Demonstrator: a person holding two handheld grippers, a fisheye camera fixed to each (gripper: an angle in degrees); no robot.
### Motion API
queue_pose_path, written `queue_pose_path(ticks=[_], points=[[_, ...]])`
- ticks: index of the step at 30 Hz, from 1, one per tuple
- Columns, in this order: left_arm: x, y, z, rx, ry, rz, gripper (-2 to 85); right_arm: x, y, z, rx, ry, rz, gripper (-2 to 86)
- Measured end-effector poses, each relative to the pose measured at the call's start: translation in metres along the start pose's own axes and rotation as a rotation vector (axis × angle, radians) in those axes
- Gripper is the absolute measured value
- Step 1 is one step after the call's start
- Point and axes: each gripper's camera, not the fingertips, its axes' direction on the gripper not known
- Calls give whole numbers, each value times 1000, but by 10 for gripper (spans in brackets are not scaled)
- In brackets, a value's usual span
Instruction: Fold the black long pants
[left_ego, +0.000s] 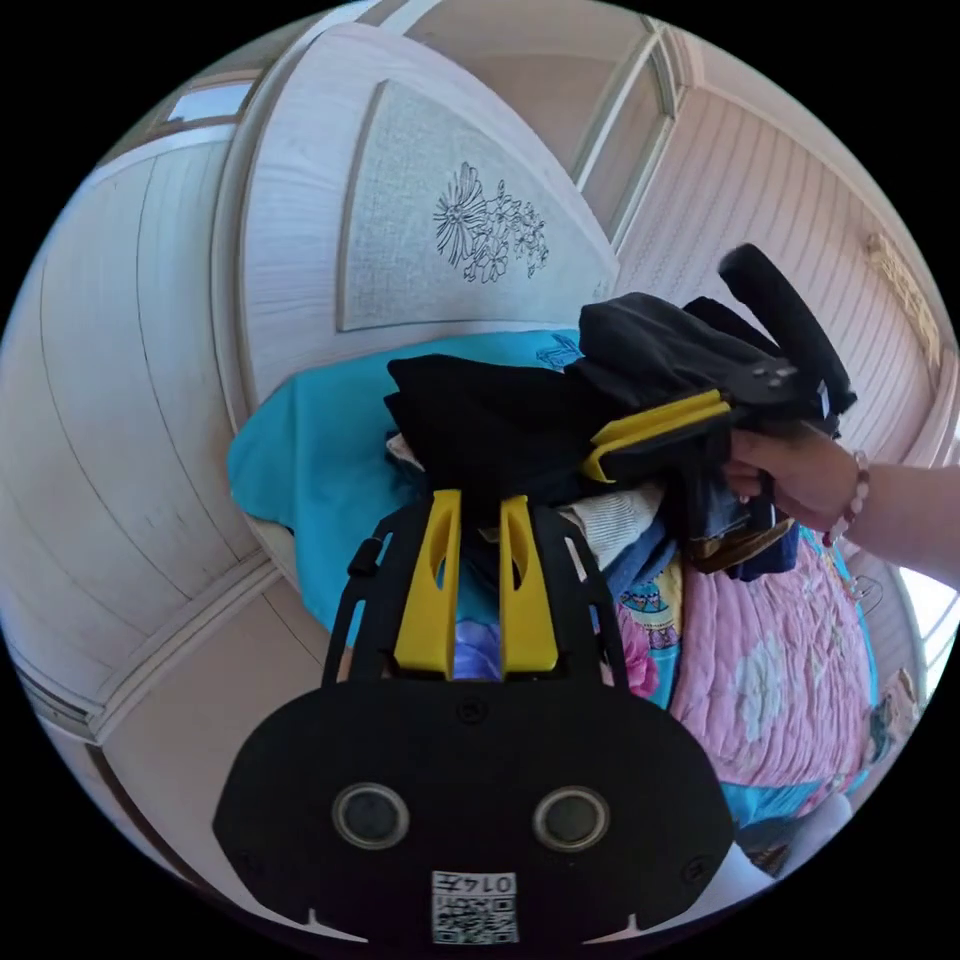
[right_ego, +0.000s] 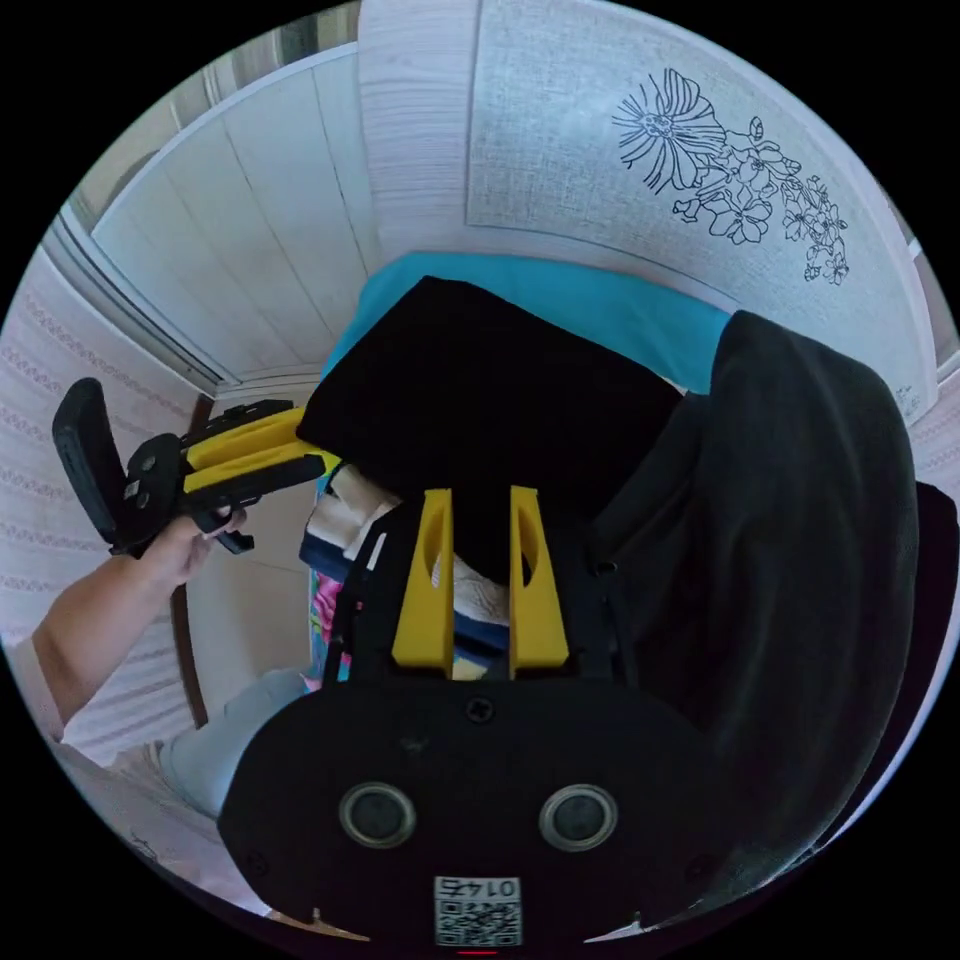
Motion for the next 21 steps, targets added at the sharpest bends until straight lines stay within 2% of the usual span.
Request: queue_pose_path(ticks=[5,9,12,16,21], points=[[12,-22,-43,136,57,31,44,-6,29,-60,145,42,-87,17],[45,-54,-111,367,72,109,40,5,86,-138,397,-144,-42,12],[80,-74,-153,459,128,206,39,7,144,-182,559,-206,-4,10],[134,-89,-182,490,215,335,40,10,237,-217,707,-259,87,10],[248,-88,-190,419,470,541,42,7,428,-240,845,-225,283,12]])
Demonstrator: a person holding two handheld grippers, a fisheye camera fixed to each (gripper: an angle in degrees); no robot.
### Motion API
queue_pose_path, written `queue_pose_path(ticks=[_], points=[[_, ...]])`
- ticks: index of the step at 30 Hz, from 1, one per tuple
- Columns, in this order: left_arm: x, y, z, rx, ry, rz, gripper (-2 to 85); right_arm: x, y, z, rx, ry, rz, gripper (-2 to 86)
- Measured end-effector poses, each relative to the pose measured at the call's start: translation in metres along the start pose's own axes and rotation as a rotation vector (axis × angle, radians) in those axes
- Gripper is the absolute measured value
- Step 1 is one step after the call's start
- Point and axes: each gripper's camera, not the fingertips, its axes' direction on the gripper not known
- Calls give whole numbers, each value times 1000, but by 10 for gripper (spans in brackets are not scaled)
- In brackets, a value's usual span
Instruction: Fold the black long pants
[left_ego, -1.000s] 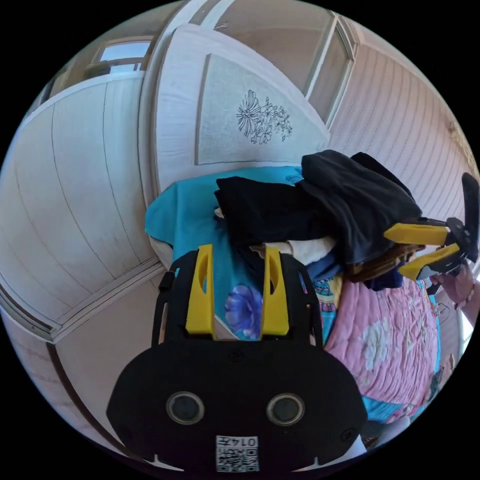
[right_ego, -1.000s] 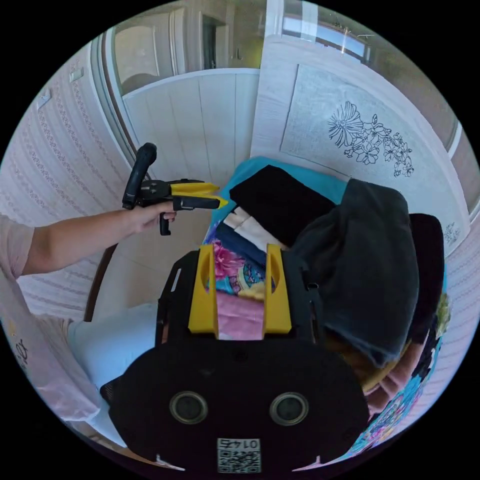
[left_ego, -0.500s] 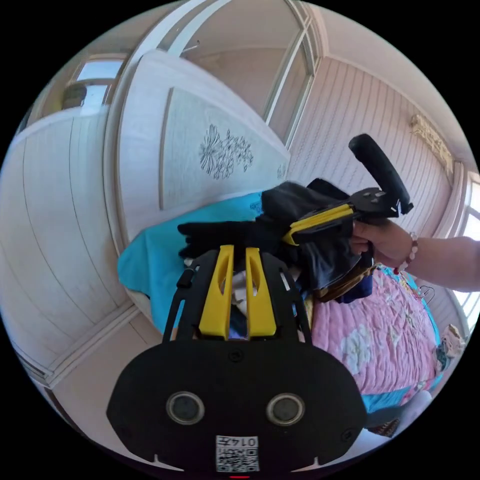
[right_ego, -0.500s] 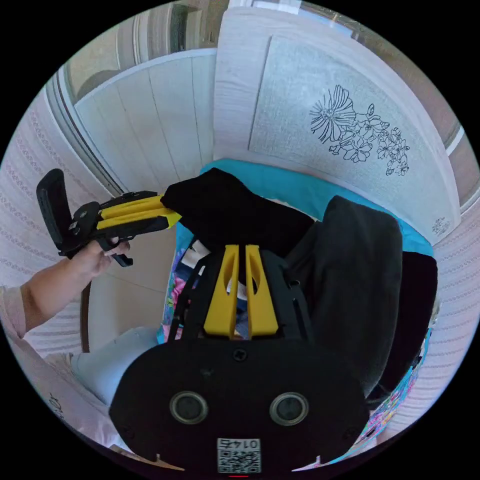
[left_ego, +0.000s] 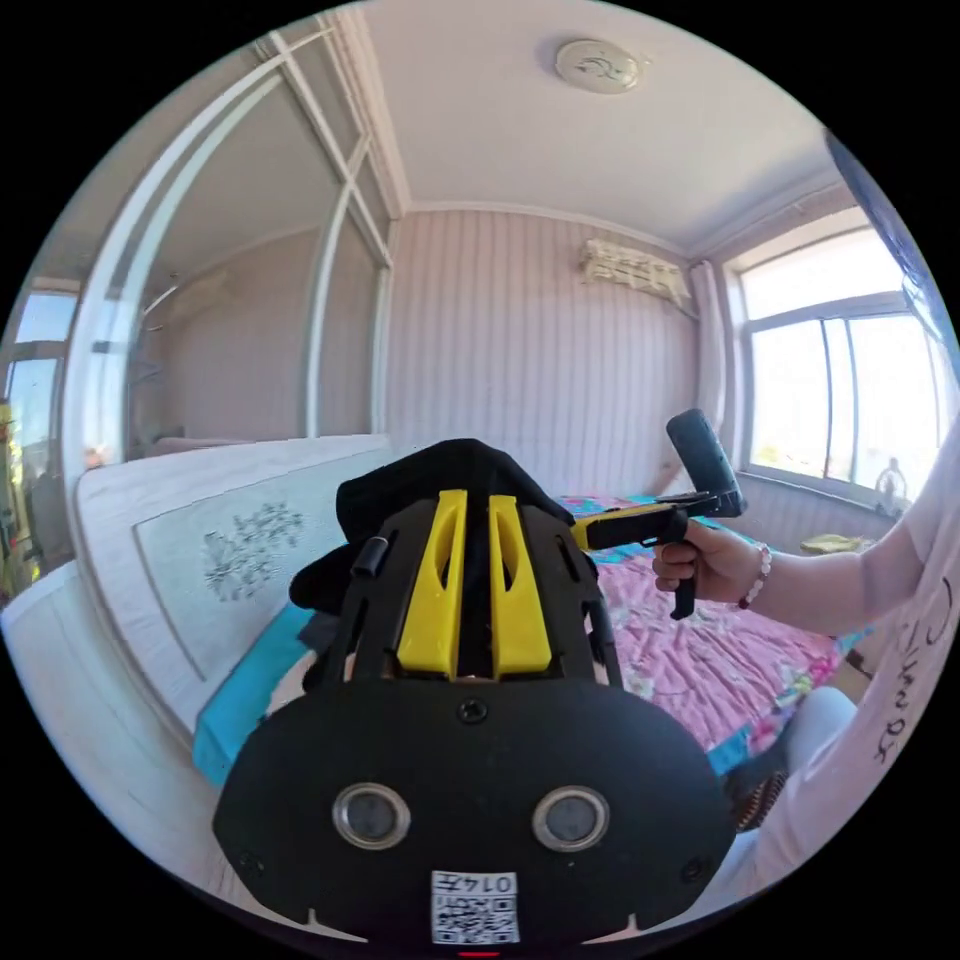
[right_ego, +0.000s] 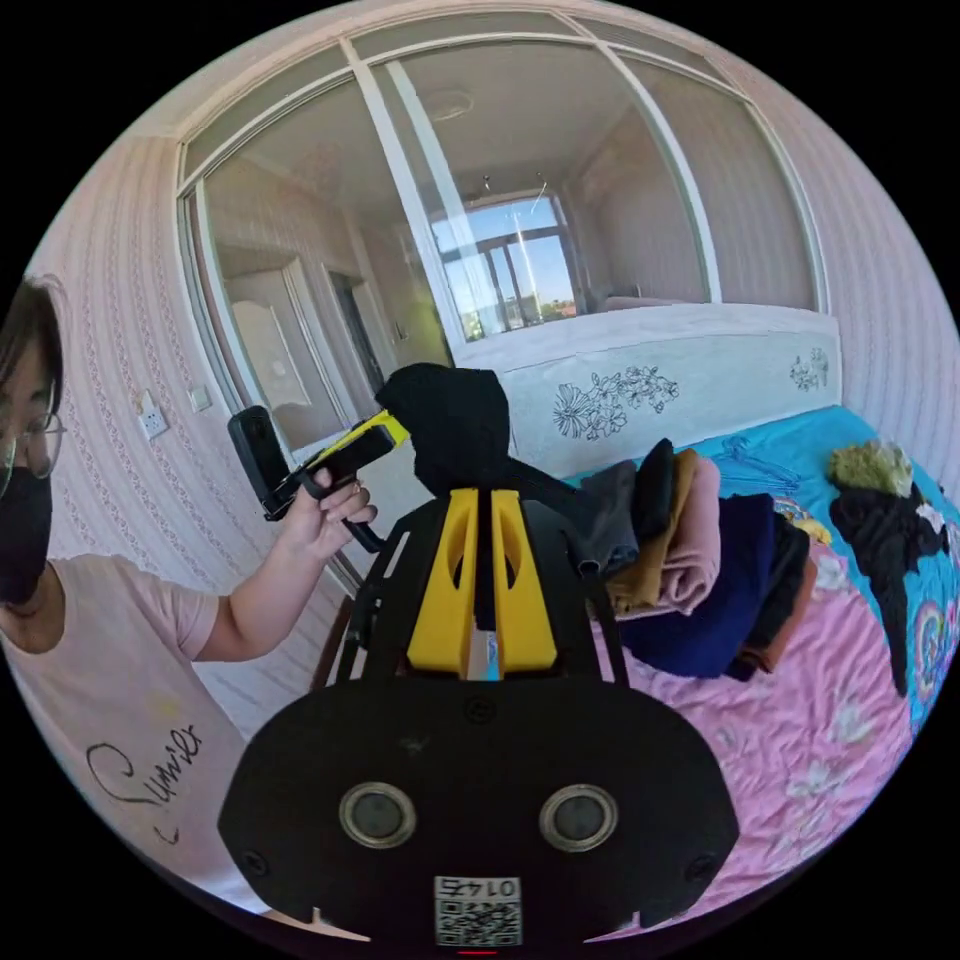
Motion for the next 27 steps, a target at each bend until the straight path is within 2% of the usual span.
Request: queue_pose_path(ticks=[4,7,9,11,12,14,16,22,27], points=[[80,6,54,-106,232,76,47,22,123,-102,110,54,238,13],[143,61,121,-324,375,-9,32,44,256,-153,54,278,509,14],[185,132,181,-610,434,-123,1,71,373,-179,-127,448,873,14],[210,174,209,-805,481,-205,-6,75,441,-200,-175,488,1052,13],[222,186,217,-865,479,-217,-8,71,470,-217,-114,494,1103,12],[233,189,220,-877,472,-178,-9,64,499,-237,-21,481,1143,10],[236,185,225,-890,447,-149,-9,61,515,-249,-13,507,1162,8],[224,176,248,-942,368,-224,-10,53,542,-280,103,635,1127,3],[224,171,273,-931,289,-209,-7,48,502,-236,-3,479,705,48]])
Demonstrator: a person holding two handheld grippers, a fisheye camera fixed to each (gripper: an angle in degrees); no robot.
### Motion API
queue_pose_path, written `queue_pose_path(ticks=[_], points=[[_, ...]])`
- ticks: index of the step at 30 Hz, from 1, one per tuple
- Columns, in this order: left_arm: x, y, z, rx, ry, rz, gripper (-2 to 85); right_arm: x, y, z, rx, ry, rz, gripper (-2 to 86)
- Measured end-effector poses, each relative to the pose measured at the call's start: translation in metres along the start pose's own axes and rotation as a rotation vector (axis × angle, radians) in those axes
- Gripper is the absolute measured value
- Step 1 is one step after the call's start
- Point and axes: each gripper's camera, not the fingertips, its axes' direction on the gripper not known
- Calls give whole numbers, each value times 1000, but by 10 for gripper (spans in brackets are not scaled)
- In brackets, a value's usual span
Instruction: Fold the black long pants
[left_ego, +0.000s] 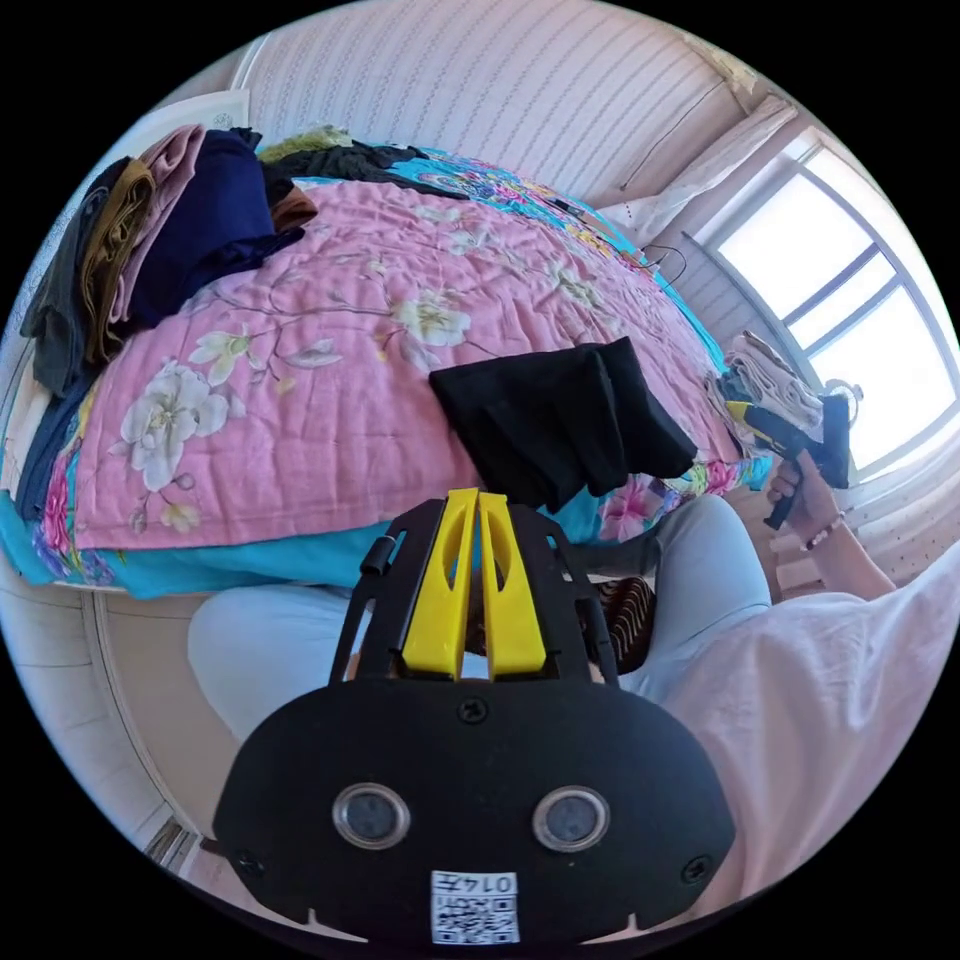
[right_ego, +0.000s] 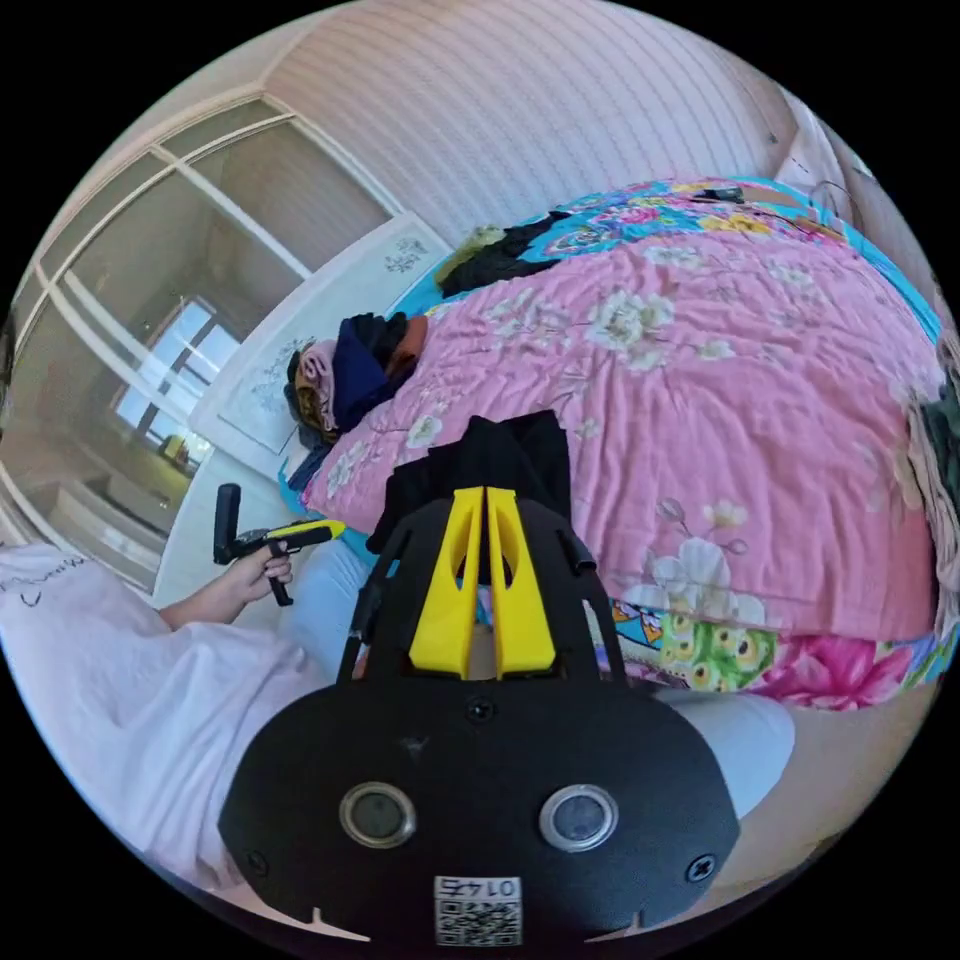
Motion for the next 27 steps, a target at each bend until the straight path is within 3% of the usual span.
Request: queue_pose_path(ticks=[6,8,11,14,17,20,27], points=[[16,-59,30,40,-92,31,57,-61,-14,129,-374,17,-251,216],[20,-70,46,-1,-130,39,68,-63,-9,158,-425,99,-251,213],[23,-76,70,-77,-145,49,59,-59,4,173,-345,297,-246,134],[22,-74,68,-78,-99,58,26,-55,16,174,-376,315,-303,85],[19,-71,58,-83,-58,76,7,-28,17,143,-380,118,-184,38],[16,-67,35,-2,-62,88,-2,10,27,80,-238,17,-60,24],[3,-83,-39,224,8,96,-8,72,48,-115,182,166,37,12]])
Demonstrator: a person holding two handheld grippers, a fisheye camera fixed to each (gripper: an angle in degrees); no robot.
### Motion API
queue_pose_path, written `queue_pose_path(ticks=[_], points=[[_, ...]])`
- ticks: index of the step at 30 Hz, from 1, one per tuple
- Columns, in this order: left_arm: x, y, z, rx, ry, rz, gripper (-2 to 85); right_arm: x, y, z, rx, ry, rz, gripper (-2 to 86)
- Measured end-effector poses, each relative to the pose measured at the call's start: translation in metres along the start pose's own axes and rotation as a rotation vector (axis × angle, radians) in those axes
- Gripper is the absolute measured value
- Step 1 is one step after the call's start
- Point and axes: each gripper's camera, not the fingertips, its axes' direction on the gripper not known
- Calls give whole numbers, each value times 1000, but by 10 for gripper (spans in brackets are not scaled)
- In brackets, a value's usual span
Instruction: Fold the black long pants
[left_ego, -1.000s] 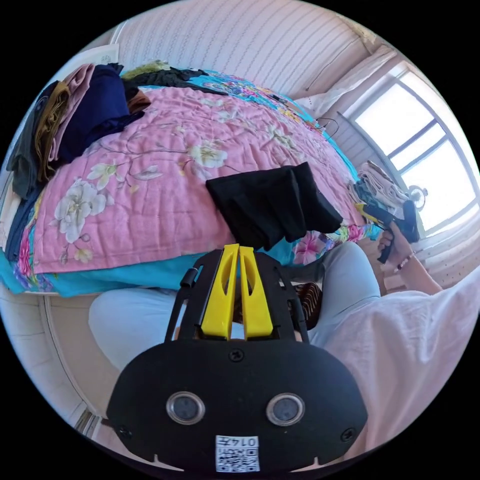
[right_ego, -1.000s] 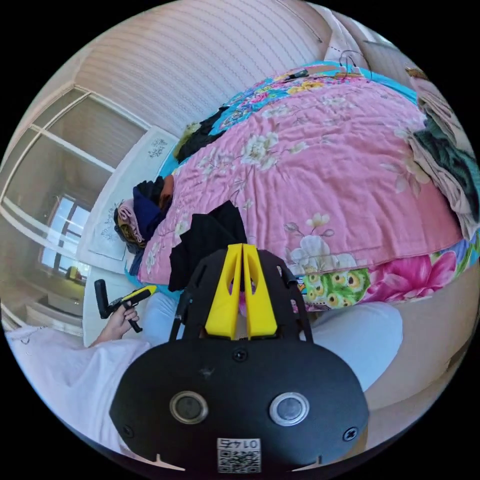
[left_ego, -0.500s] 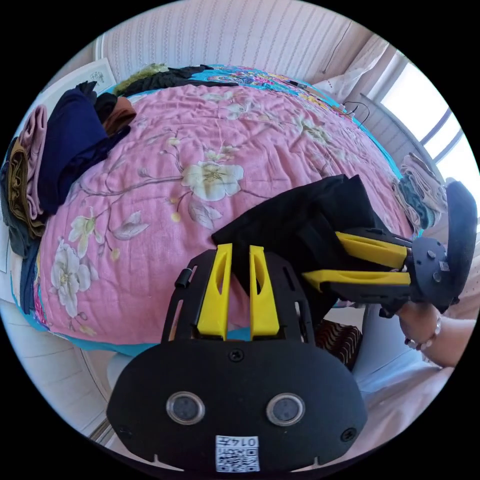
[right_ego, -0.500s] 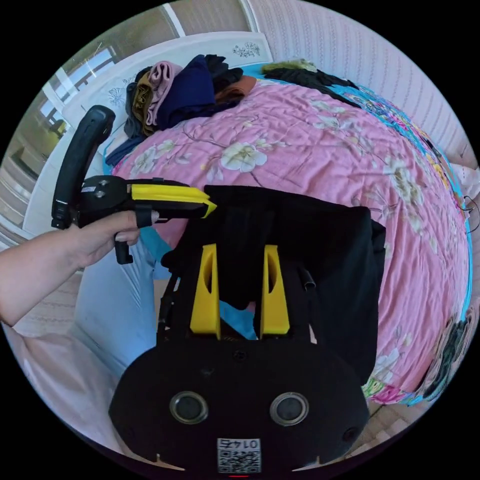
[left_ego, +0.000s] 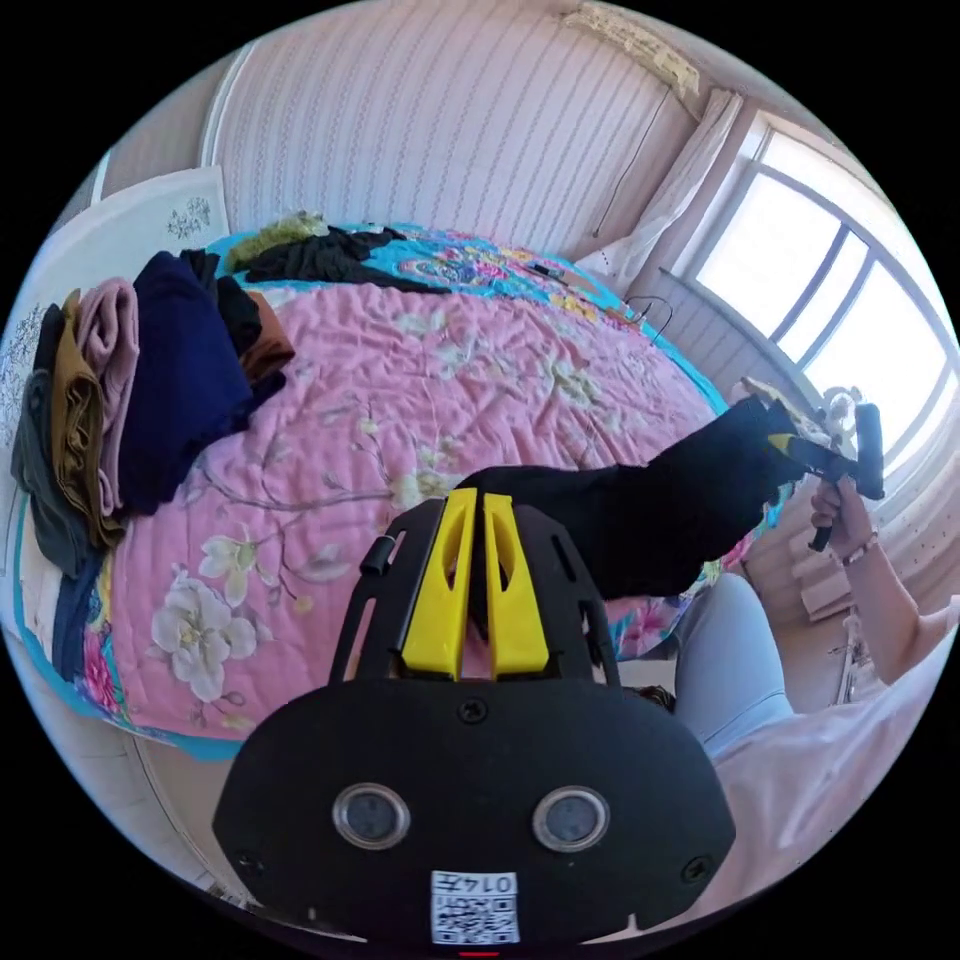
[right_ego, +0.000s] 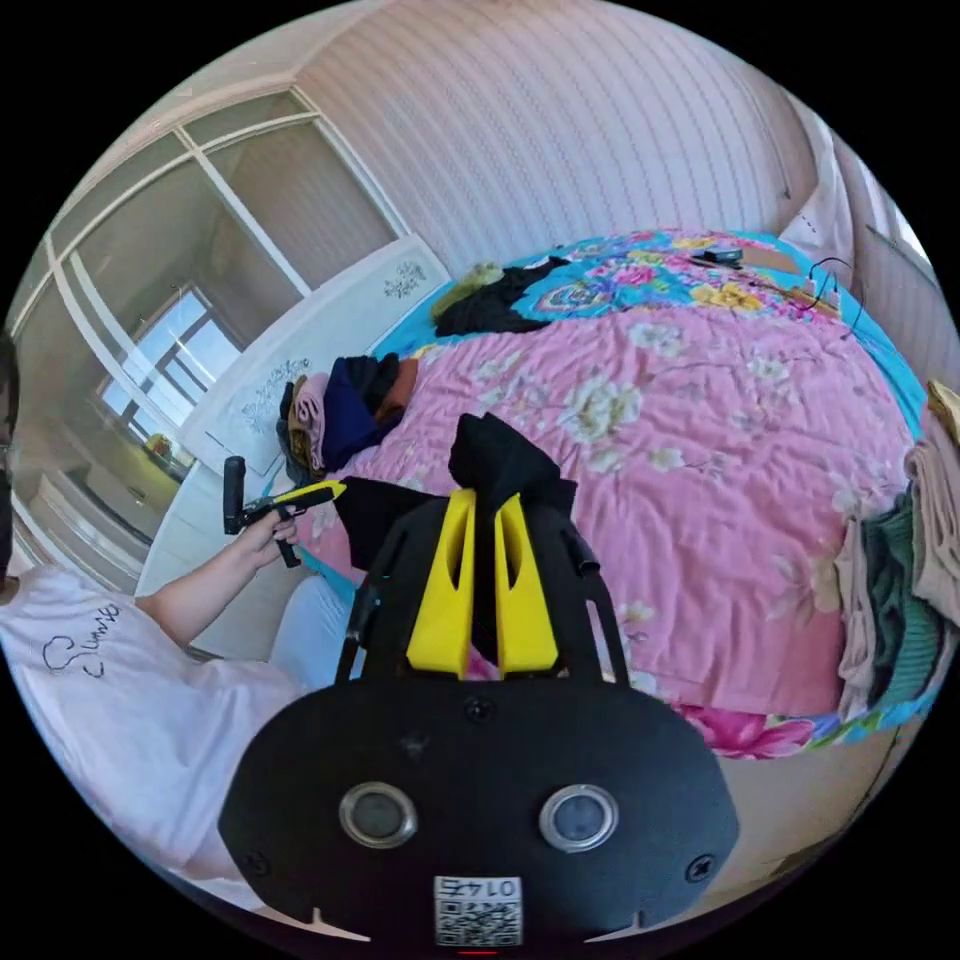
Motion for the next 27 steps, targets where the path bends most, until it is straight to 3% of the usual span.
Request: queue_pose_path(ticks=[6,11,16,18,21,24,27], points=[[3,-43,-106,322,17,97,-10,37,-16,-139,374,231,46,11],[-3,-13,-194,556,-104,202,-10,68,8,-191,525,239,108,12],[-43,67,-208,402,-247,105,-10,126,56,-146,359,294,319,22],[-81,125,-177,238,-168,-84,-9,163,93,-100,162,325,529,34],[-114,196,-129,37,-198,-321,-6,190,145,-38,-68,341,790,41],[-131,235,-118,-31,-218,-507,-6,181,158,-9,-212,457,819,42],[-133,242,-131,17,-205,-478,3,163,134,-19,-149,571,765,44]])
